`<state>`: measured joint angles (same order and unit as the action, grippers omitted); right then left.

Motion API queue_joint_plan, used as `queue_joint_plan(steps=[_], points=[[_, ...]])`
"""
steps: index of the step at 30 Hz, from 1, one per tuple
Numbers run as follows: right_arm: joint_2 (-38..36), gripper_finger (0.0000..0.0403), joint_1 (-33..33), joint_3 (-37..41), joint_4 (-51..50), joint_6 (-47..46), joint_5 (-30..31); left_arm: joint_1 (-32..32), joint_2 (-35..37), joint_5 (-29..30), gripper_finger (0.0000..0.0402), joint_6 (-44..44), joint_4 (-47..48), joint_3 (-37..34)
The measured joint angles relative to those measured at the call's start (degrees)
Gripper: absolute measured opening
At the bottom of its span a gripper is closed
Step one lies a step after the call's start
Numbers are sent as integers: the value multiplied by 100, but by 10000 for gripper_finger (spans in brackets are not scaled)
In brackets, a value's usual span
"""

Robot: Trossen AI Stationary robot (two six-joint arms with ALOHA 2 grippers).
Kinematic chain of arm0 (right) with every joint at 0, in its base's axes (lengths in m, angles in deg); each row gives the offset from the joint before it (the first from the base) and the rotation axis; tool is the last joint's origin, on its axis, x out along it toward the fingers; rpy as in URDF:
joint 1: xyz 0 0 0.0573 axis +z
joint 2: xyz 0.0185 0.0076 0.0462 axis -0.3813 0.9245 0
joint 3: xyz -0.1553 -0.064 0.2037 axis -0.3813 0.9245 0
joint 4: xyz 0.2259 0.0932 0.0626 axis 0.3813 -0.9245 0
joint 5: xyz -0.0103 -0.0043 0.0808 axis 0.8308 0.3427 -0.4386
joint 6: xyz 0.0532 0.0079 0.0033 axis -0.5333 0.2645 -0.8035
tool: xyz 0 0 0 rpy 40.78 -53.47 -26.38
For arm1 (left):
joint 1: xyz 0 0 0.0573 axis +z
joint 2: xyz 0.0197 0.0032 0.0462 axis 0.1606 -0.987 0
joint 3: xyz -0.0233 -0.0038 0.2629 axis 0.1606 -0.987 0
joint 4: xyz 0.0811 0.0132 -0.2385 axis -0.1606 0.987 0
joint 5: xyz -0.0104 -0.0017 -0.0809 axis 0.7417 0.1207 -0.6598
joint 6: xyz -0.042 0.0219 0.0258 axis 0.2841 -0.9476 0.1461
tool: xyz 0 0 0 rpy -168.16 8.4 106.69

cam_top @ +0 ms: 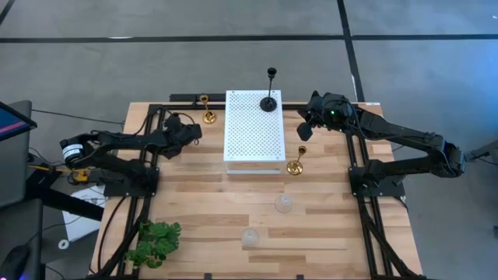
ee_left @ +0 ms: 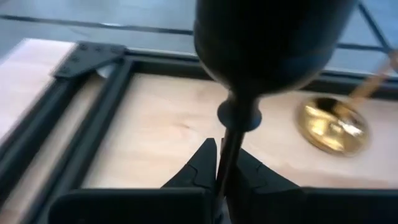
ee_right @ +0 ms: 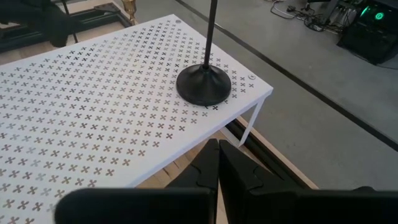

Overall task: Pick & Place candle stick holders
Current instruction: Put the black candle holder on the shelf

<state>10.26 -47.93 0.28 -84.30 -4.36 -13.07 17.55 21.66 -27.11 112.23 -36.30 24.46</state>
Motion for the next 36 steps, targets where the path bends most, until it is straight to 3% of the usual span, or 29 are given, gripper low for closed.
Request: queue_joint_plan(steps=[11,18,26,36], points=[[-1,0,0,0,0,-1,0,-479,1312,-29,11,-1327,-2,110],[0,0,0,0,4,-34,0,-635,1847,-413,10,-2231,122,791],[-1,0,0,0,16,-49,0,-784,1635,-578,10,-3341,169,2051],[0,0,0,0,25,-199,0,-777,465,-1254,10,-3747,179,3173]])
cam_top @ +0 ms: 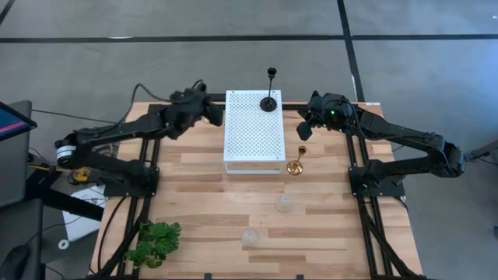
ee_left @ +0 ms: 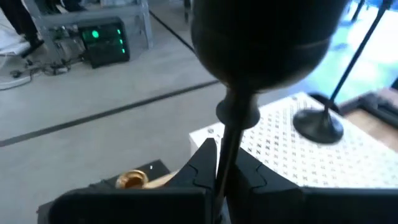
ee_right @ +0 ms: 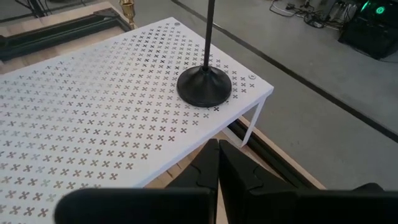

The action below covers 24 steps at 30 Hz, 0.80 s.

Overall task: Pick & Place candle stick holders
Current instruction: Put the black candle holder on the shelf

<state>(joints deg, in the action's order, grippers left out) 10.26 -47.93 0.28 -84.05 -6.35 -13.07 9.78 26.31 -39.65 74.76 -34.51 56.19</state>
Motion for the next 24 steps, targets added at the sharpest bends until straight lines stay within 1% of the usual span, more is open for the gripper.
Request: queue_joint_plan(steps=[4,10,13,18,20,24], points=[[-1,0,0,0,-2,1,0,53,-574,-62,10,-280,-26,396],[0,0,0,0,-3,1,0,239,-1210,-766,10,-424,-378,949],[0,0,0,0,-3,1,0,327,-1462,-830,10,-619,-611,1121],[0,0,0,0,-4,1,0,527,-1863,-1415,10,-621,-1143,1196],[0,0,0,0,-3,1,0,591,-2005,-1541,10,-620,-1325,1196],[0,0,0,0,-3,1,0,700,-2202,-1729,10,-556,-1381,1196]])
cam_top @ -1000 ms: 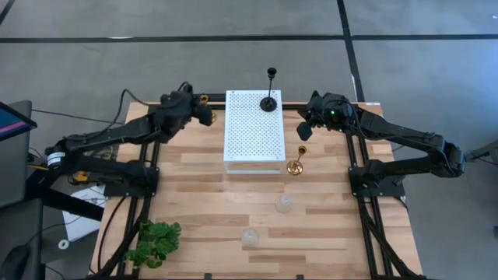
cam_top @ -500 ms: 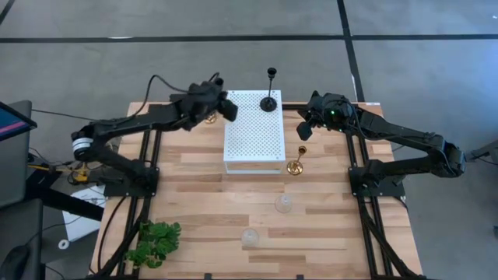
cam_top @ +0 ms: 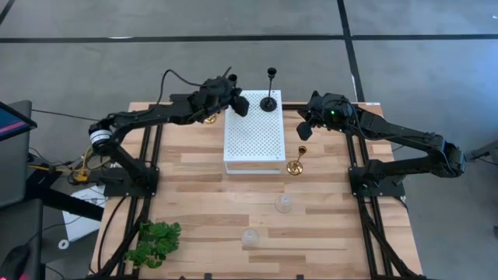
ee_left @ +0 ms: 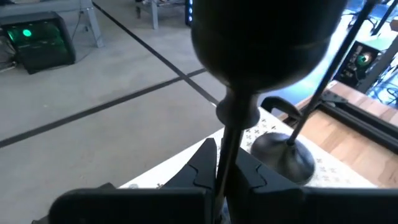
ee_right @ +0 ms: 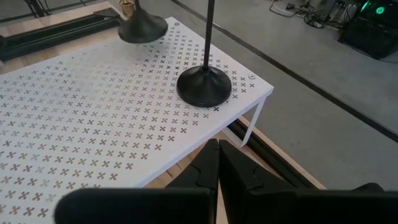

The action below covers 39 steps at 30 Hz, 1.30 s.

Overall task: Pick & Place candle stick holders
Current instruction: Put the black candle holder on the shelf

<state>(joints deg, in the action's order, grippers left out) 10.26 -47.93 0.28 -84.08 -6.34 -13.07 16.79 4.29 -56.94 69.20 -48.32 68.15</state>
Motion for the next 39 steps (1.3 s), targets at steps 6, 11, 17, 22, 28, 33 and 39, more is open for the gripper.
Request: queue_joint_plan(steps=[6,11,17,22,28,33,39], points=[[0,0,0,0,18,2,0,15,-64,-90,10,3,-226,0],[0,0,0,0,26,2,0,106,-64,-356,10,4,-304,0],[0,0,-4,0,25,2,2,110,-280,-411,10,-106,-314,208],[-1,0,-4,0,24,1,2,104,-697,-726,10,-273,-317,621],[0,0,-2,0,24,2,2,104,-749,-588,10,-446,148,809],[0,0,-25,0,28,2,2,106,-707,-560,10,-438,302,808],[0,0,-49,0,28,2,4,106,-746,-560,10,-392,349,796]])
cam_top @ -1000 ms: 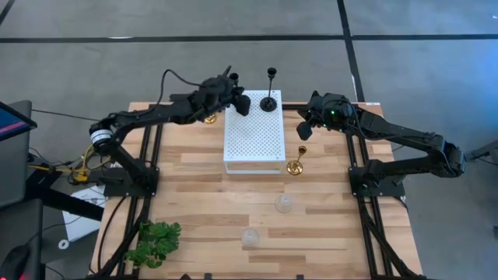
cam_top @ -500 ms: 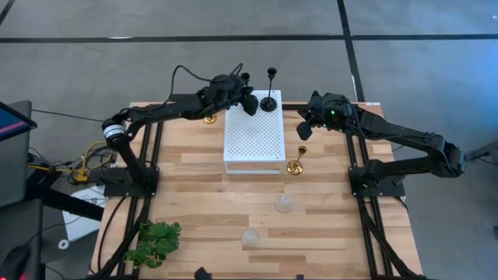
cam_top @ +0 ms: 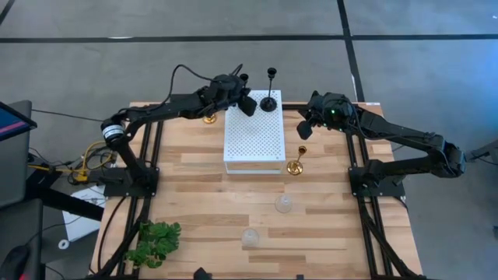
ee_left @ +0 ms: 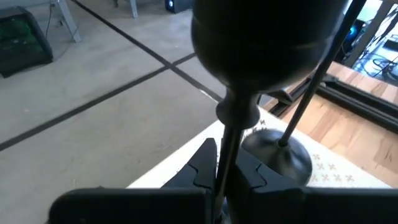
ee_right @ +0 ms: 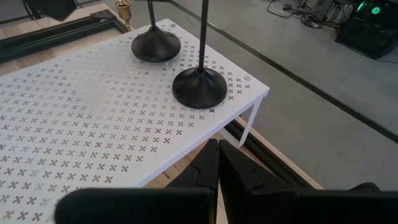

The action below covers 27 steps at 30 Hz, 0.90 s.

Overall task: Pick & Place candle stick holders
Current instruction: Put the black candle holder on the shelf

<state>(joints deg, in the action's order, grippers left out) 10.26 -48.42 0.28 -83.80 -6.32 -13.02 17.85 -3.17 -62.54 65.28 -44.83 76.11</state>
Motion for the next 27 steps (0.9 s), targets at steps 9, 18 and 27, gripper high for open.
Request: queue_joint_plan(steps=[9,18,27], points=[[0,0,9,0,-7,0,-2,0,0,173,10,9,-1,-4],[0,0,9,0,-7,0,-2,-2,11,187,10,294,-19,-236],[0,0,9,0,-9,2,-2,-2,9,177,19,315,-137,-260]])
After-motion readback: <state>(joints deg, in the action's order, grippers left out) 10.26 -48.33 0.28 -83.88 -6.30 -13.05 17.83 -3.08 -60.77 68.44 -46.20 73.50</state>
